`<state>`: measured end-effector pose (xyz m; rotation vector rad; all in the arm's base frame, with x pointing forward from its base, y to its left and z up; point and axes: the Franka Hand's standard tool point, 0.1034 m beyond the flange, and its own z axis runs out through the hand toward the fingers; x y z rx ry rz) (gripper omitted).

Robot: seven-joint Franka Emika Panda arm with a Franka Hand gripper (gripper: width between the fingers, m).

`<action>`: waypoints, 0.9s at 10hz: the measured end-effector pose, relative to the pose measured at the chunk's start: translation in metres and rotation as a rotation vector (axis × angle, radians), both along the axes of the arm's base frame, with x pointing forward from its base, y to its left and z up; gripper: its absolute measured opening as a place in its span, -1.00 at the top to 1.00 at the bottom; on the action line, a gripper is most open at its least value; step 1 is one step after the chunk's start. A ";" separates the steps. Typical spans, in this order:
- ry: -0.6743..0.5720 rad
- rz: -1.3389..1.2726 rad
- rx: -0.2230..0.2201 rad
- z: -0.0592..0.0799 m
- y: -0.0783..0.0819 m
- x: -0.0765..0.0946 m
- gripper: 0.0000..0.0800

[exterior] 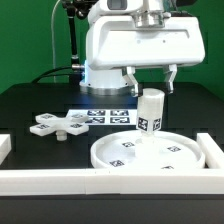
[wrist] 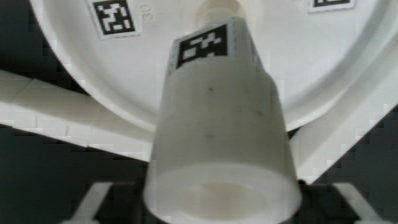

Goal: Assemble round table

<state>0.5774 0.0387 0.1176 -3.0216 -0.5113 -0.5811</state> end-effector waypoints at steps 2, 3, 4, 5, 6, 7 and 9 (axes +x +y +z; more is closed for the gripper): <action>0.007 -0.001 0.000 -0.004 -0.001 -0.002 -0.01; 0.008 -0.001 0.000 -0.006 -0.001 -0.002 -0.01; 0.013 -0.001 0.000 -0.010 0.000 -0.004 -0.01; 0.009 -0.002 -0.001 -0.013 0.000 -0.004 -0.01; 0.002 -0.003 -0.002 -0.014 0.000 -0.004 -0.01; -0.007 -0.003 -0.003 -0.014 0.000 -0.003 -0.01; -0.033 -0.005 -0.007 -0.014 0.000 -0.002 -0.01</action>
Offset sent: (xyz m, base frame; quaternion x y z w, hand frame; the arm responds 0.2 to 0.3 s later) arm -0.0076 0.0020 -0.0086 -0.0003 0.0098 0.0014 1.0000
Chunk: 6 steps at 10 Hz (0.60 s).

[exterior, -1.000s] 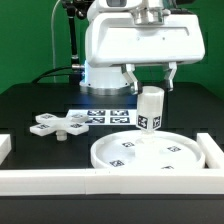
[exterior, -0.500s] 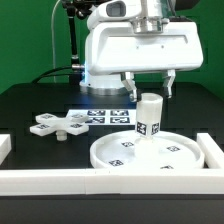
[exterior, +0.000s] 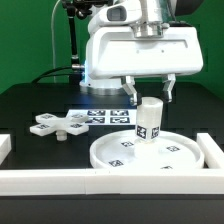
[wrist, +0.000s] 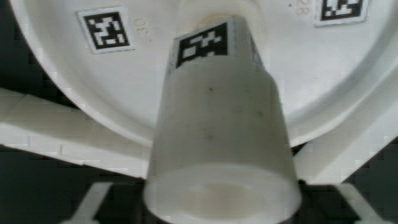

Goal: Assemble round table

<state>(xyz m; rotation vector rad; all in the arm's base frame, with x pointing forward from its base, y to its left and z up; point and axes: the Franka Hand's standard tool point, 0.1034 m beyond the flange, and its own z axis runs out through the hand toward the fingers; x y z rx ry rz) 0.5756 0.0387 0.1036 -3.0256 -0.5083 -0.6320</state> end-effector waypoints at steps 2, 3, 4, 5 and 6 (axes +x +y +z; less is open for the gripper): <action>-0.006 -0.001 -0.001 0.000 0.000 0.000 -0.01; -0.006 -0.001 -0.001 0.000 0.000 0.000 -0.02; -0.005 -0.001 -0.001 0.000 0.000 0.000 -0.02; -0.005 -0.002 -0.001 0.000 -0.001 0.000 -0.49; -0.007 -0.004 -0.003 0.001 -0.004 0.001 -0.58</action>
Offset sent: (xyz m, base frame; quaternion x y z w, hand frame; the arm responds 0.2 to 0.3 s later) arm 0.0000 0.0000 0.0000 0.0000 0.0000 0.0000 1.0000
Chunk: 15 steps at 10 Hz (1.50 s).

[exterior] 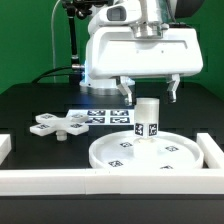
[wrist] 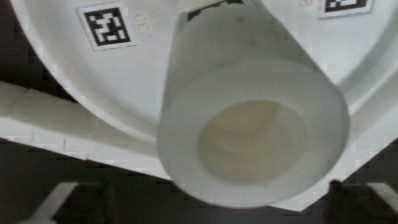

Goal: Assemble round table

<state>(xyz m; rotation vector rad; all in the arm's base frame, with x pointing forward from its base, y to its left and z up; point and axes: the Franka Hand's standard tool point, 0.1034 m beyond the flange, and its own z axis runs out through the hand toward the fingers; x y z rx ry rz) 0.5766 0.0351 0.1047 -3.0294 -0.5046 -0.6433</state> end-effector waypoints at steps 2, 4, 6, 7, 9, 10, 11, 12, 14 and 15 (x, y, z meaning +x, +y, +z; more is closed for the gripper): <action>-0.005 -0.005 -0.001 0.007 -0.004 0.002 -0.62; 0.015 -0.008 0.002 0.021 -0.009 0.002 -0.62; 0.029 -0.006 0.007 0.033 -0.008 0.004 -0.62; 0.037 -0.005 0.009 0.032 -0.007 0.003 -0.62; 0.044 -0.005 0.010 0.029 -0.007 0.002 -0.62; 0.103 -0.007 0.020 0.021 -0.003 -0.004 -0.62; 0.183 0.003 0.026 0.019 0.002 -0.005 -0.62; 0.220 0.011 0.023 0.019 0.003 -0.003 -0.62; 0.371 0.018 0.028 0.012 0.007 -0.011 -0.62; 0.397 0.019 0.030 0.013 0.009 -0.009 -0.62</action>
Offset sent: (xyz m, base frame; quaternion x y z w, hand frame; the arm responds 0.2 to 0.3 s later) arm 0.0004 -0.0157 0.0292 -0.0036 -0.0354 -0.0168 0.9992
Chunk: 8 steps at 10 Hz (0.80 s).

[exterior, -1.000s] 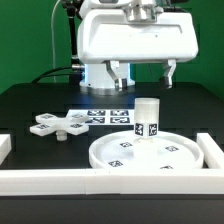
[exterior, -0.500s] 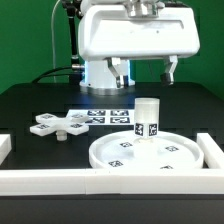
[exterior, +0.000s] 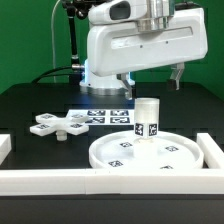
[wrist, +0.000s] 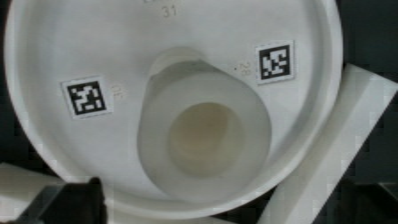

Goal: Assemble round table

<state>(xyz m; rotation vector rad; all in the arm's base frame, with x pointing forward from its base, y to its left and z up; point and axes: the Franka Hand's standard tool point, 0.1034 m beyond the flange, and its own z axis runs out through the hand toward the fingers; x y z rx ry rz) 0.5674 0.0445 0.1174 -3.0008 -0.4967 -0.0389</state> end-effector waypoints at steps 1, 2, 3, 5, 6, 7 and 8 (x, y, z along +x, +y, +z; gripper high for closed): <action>-0.012 0.000 -0.001 -0.001 -0.001 0.001 -0.62; -0.046 0.031 -0.016 -0.005 -0.002 0.002 -0.62; -0.058 0.053 -0.023 -0.010 -0.003 -0.001 -0.62; -0.077 0.082 -0.030 -0.014 -0.005 -0.003 -0.62; -0.085 0.091 -0.032 -0.017 -0.005 -0.005 -0.62; -0.086 0.100 -0.033 -0.019 -0.005 -0.006 -0.62; -0.085 0.103 -0.033 -0.021 -0.006 -0.007 -0.62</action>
Offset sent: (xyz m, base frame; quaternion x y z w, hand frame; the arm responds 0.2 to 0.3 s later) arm -0.0044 -0.0118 -0.0118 -0.0513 0.0190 -0.0734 0.9958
